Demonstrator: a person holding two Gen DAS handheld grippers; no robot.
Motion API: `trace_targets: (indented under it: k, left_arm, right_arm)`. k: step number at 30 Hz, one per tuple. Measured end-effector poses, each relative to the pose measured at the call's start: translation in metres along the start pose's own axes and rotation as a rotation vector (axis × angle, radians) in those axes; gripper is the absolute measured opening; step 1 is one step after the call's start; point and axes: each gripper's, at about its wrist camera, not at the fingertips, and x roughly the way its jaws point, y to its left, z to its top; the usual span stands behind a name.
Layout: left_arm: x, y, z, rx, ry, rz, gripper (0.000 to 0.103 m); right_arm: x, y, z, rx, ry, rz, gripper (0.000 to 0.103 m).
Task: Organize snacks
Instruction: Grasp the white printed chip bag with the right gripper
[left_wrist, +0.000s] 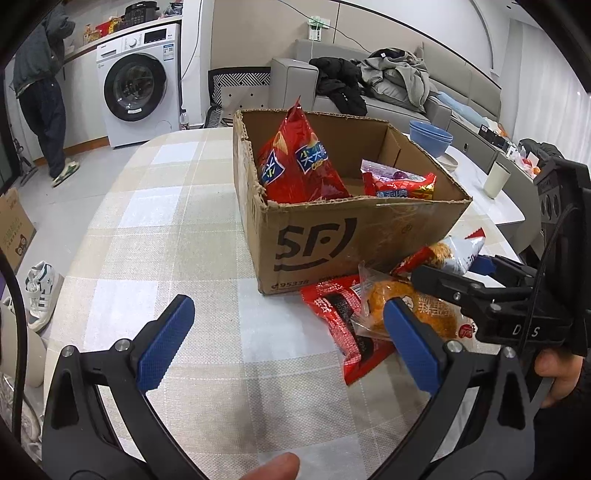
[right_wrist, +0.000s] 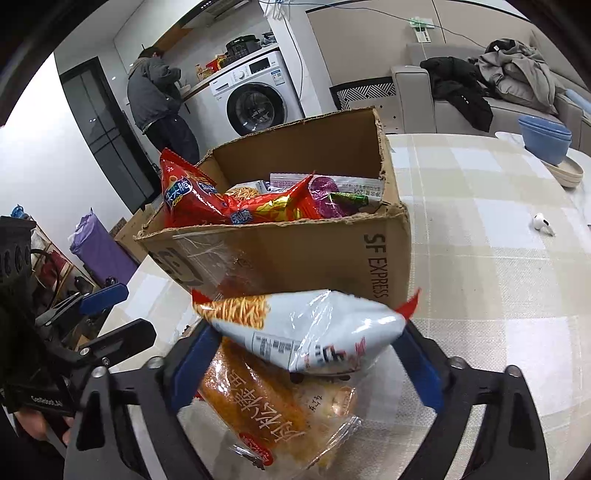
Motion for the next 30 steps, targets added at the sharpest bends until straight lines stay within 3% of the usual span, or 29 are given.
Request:
trace_targets:
  k: [4, 17, 23, 27, 30]
  left_arm:
    - [0.002, -0.003, -0.001, 0.004, -0.001, -0.006, 0.102]
    - [0.004, -0.015, -0.002, 0.027, 0.004, -0.018, 0.102]
    - [0.007, -0.013, -0.002, 0.026, 0.008, -0.014, 0.102]
    - [0.007, -0.009, -0.003, 0.023, 0.010, -0.010, 0.102]
    - [0.007, -0.004, -0.004, 0.014, 0.009, -0.010, 0.102]
  right_arm:
    - [-0.005, 0.001, -0.003, -0.021, -0.020, 0.002, 0.069]
    - [-0.016, -0.004, -0.009, -0.061, -0.049, 0.010, 0.052]
    - [-0.012, -0.006, -0.007, -0.031, -0.029, 0.008, 0.059]
    - [-0.010, -0.003, -0.006, -0.020, -0.027, 0.014, 0.082]
    - [-0.006, 0.004, -0.004, -0.030, -0.025, 0.013, 0.086]
